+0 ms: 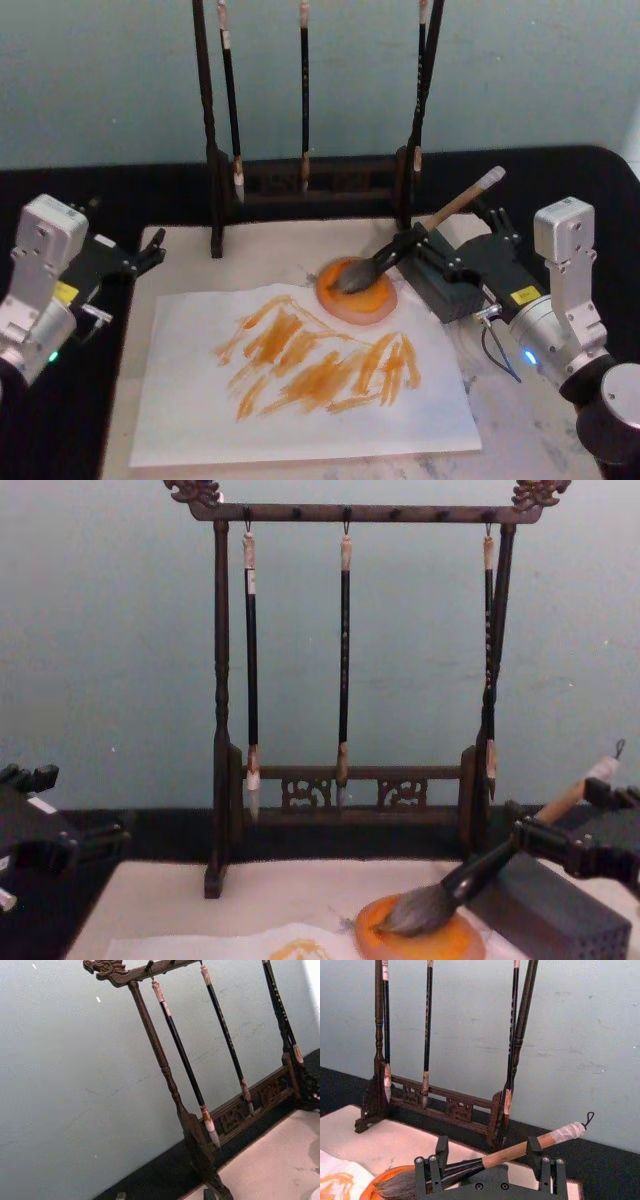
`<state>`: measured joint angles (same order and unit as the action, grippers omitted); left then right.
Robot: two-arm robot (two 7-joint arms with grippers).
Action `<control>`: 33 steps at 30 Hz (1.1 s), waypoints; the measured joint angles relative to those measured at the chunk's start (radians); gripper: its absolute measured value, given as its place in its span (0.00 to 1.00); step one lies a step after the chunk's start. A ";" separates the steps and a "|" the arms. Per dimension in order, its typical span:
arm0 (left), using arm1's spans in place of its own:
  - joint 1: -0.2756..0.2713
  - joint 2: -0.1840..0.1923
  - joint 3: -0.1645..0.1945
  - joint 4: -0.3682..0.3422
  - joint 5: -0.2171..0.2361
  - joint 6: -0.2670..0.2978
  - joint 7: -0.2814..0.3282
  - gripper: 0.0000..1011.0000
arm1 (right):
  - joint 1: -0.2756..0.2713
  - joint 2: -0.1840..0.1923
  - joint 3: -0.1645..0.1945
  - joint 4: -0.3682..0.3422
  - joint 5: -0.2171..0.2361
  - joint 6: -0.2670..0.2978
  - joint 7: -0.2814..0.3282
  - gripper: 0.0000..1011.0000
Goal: Pick up the brush from the inkstone, write on the paper, then place the brush back to its original position.
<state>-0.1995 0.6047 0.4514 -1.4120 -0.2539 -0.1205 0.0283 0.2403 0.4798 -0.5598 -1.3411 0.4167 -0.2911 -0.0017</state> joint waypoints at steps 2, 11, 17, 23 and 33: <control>0.000 0.000 0.000 0.000 0.000 0.000 0.000 0.99 | 0.000 0.000 0.000 0.000 0.000 0.000 0.000 0.99; 0.000 0.000 0.000 0.000 0.000 0.000 0.000 0.99 | 0.000 0.000 0.000 0.000 0.000 0.000 0.000 0.99; 0.000 0.000 0.000 0.000 0.000 0.000 0.000 0.99 | 0.000 0.000 0.000 0.000 0.000 0.000 0.000 0.99; 0.000 0.000 0.000 0.000 0.000 0.000 0.000 0.99 | 0.000 0.000 0.000 0.000 0.000 0.000 0.000 0.99; 0.000 0.000 0.000 0.000 0.000 0.000 0.000 0.99 | 0.000 0.000 0.000 0.000 0.000 0.000 0.000 0.99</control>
<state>-0.1995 0.6047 0.4514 -1.4120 -0.2539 -0.1205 0.0283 0.2403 0.4799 -0.5598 -1.3411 0.4167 -0.2911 -0.0017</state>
